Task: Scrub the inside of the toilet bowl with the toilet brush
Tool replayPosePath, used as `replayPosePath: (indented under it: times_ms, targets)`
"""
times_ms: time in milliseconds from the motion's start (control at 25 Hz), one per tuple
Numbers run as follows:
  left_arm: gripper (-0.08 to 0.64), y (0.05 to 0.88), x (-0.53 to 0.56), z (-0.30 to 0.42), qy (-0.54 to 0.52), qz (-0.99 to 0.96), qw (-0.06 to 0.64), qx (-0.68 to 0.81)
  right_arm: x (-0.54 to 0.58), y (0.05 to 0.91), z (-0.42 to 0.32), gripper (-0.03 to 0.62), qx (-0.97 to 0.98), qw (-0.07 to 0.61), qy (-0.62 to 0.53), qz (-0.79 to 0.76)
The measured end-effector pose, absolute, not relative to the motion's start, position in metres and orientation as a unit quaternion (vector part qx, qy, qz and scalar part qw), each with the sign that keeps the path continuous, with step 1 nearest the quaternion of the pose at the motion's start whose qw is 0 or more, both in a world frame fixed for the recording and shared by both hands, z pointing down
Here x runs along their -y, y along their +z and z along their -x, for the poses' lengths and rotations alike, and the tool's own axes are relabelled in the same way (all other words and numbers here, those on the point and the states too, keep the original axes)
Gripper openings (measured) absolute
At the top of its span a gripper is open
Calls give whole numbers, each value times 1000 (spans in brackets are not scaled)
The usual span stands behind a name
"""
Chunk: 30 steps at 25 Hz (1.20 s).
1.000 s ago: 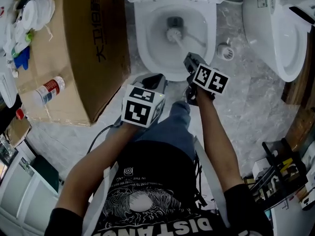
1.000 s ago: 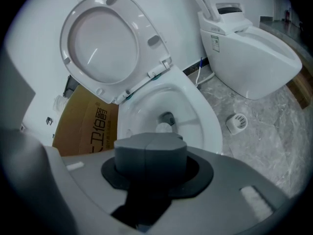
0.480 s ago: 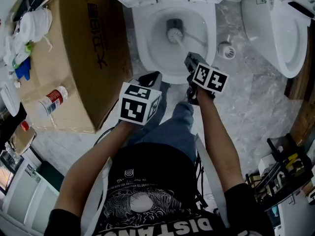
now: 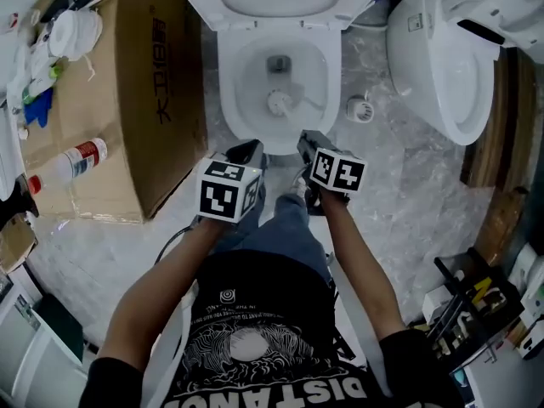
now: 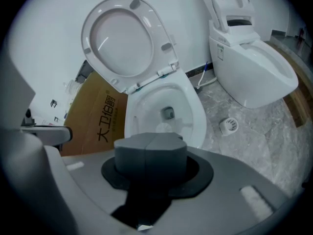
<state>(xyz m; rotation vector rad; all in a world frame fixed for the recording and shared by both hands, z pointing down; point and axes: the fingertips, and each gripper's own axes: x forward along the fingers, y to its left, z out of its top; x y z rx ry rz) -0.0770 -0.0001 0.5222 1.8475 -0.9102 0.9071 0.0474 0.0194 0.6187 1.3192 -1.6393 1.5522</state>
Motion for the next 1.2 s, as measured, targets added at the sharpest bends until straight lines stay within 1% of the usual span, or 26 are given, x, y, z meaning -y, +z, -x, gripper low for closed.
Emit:
replayPosePath:
  times_ms: [160,520,680,920,1200]
  targets:
    - [-2,507,-12,64,340,-741,435,383,-27,584,-51,152,633,251,555,-478]
    - [-2,458,-34,32,281,-755,413,424,-43,499,-61,152,699,211,507,-458]
    - [-2,428,-38,20,247,-766,392,446,-45,459,-64,152,732,194,471,-453]
    - [-2,383,-39,6,199,-784,336,482,-45,405,-68,150,781,166,406,-444]
    - [-2,369,-53,-12,191,-795,319,480,-54,386,-84,152,790,151,391,-449]
